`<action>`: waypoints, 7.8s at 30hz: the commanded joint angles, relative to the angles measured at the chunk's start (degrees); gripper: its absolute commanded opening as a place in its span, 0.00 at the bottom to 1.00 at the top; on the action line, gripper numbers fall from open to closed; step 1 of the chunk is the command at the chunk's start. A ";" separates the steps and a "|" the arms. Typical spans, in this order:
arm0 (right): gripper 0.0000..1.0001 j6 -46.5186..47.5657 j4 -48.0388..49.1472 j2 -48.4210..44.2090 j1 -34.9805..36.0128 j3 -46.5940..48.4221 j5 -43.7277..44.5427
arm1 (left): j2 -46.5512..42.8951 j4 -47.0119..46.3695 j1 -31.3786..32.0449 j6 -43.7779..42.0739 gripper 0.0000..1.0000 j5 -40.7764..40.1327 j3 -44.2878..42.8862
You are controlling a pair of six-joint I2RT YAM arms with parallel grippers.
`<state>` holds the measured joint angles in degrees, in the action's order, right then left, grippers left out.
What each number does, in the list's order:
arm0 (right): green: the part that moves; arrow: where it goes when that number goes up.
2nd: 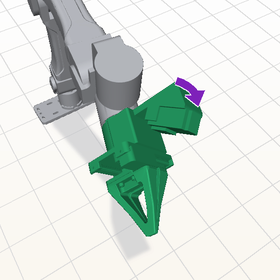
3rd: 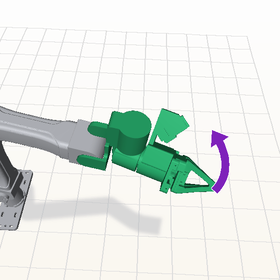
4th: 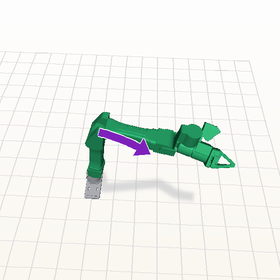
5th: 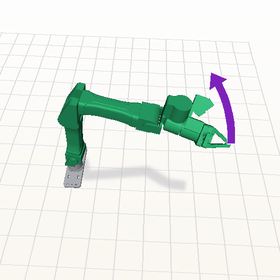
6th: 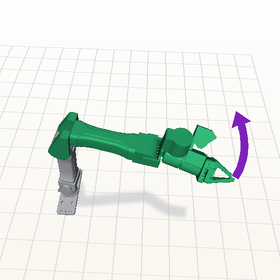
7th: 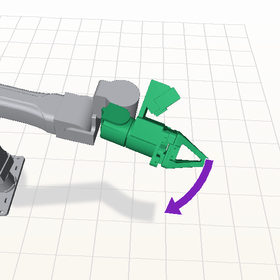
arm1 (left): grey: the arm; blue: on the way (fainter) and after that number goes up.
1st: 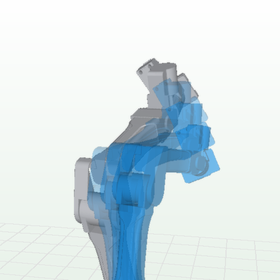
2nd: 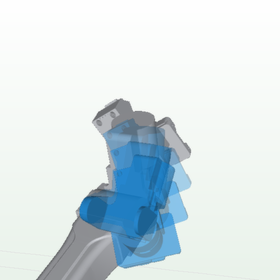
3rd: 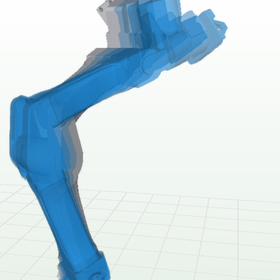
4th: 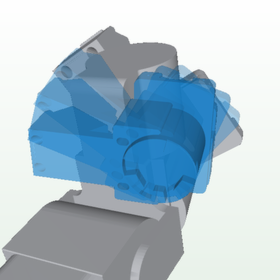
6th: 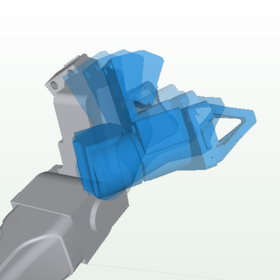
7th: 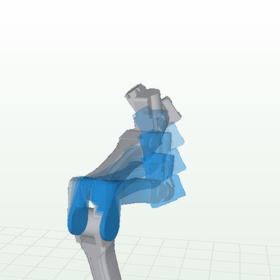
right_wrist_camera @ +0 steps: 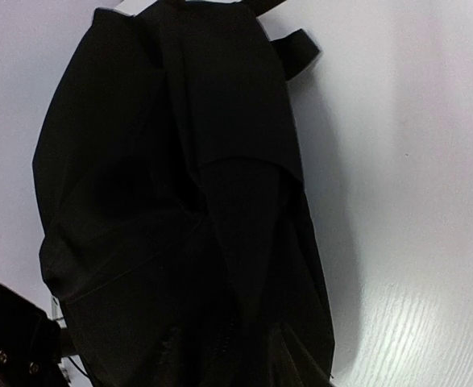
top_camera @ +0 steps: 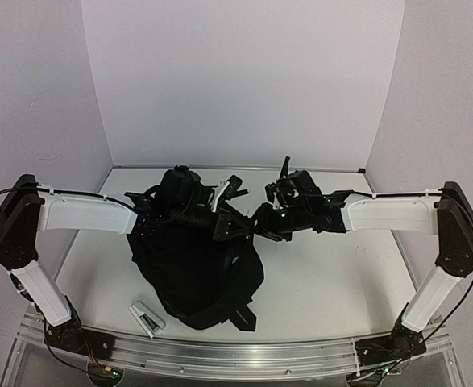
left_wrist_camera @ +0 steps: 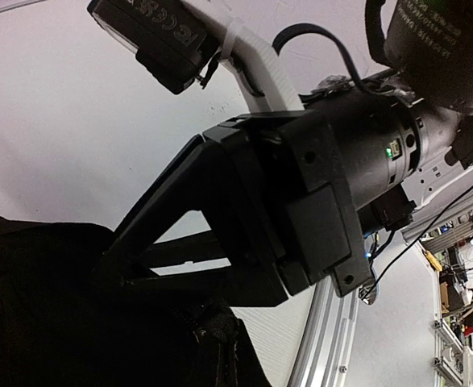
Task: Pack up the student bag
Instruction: Zip the student bag at the center of the board.
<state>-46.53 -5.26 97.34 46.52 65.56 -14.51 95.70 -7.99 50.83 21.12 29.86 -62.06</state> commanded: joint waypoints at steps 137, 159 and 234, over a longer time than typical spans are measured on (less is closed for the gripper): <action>0.00 -13.41 11.59 -13.54 -14.97 -19.12 -7.43 | -6.85 14.92 5.04 -3.35 0.00 11.72 -5.71; 0.00 -4.79 9.08 -7.37 -26.68 -14.04 -9.52 | -13.22 22.70 4.84 -6.26 0.00 4.94 -0.97; 0.00 -15.73 5.35 -21.51 -11.93 -24.05 0.28 | -11.64 18.49 2.46 -7.01 0.00 3.22 -0.82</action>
<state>-67.34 3.86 76.61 40.03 42.09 -21.20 88.86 9.12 54.36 15.05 29.86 -62.24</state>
